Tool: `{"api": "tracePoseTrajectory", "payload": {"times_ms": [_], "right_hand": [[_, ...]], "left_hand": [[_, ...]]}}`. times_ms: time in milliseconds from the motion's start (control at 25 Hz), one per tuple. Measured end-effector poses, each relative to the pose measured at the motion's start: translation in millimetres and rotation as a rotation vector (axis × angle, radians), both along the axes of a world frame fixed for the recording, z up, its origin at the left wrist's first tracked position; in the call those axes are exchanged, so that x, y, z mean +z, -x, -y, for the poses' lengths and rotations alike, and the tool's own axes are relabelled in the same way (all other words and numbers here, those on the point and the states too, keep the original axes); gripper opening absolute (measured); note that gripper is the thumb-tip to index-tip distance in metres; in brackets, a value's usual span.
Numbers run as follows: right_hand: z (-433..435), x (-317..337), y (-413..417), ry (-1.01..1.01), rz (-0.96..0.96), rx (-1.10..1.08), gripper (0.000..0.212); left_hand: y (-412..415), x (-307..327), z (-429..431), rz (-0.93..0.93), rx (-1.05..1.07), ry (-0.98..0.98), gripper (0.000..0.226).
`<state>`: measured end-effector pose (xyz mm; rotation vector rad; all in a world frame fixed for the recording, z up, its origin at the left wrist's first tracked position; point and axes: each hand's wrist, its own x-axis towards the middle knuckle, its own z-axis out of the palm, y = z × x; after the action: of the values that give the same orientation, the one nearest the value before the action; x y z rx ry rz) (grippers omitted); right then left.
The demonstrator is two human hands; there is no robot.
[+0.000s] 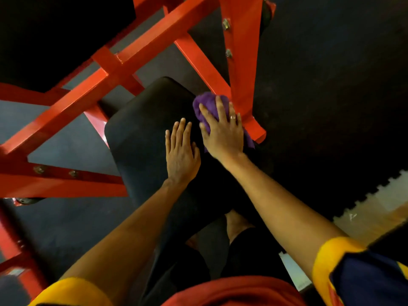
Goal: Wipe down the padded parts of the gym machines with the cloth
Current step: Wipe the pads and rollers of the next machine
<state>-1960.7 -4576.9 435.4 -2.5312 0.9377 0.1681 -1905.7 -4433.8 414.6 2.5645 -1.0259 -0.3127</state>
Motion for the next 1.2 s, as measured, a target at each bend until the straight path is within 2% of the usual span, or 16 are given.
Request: {"api": "tracePoseTrajectory", "payload": {"times_ms": [80, 160, 280, 400, 480, 640, 800, 920, 1080, 1200], "right_hand": [[34, -9, -41, -0.173, -0.038, -0.095, 0.053], [54, -12, -59, -0.271, -0.058, -0.079, 0.055], [52, -1, -14, -0.238, -0.024, -0.024, 0.062], [40, 17, 58, -0.178, -0.123, -0.074, 0.064], [37, 16, 70, -0.086, -0.159, -0.109, 0.063], [31, -4, -9, -0.053, -0.07, -0.069, 0.058], [37, -8, -74, -0.132, -0.004, 0.027, 0.056], [41, -6, -32, -0.108, 0.052, 0.018, 0.053], [28, 10, 72, -0.011, -0.026, -0.135, 0.051], [23, 10, 72, -0.014, -0.108, -0.26, 0.048]], "left_hand": [[0, -3, 12, 0.004, 0.001, -0.004, 0.058], [2, -4, 18, 0.035, 0.034, -0.04, 0.057], [5, -4, 18, 0.056, 0.044, -0.06, 0.056], [5, -3, 20, 0.073, 0.059, -0.066, 0.056], [6, -3, 21, 0.078, 0.073, -0.072, 0.056], [7, -4, 20, 0.094, 0.081, -0.048, 0.056], [8, -7, 20, 0.103, 0.069, -0.034, 0.059], [6, -7, 20, 0.104, 0.069, -0.053, 0.059], [8, -5, 22, 0.095, 0.077, -0.074, 0.056], [8, -5, 23, 0.101, 0.078, -0.087, 0.057]]}}
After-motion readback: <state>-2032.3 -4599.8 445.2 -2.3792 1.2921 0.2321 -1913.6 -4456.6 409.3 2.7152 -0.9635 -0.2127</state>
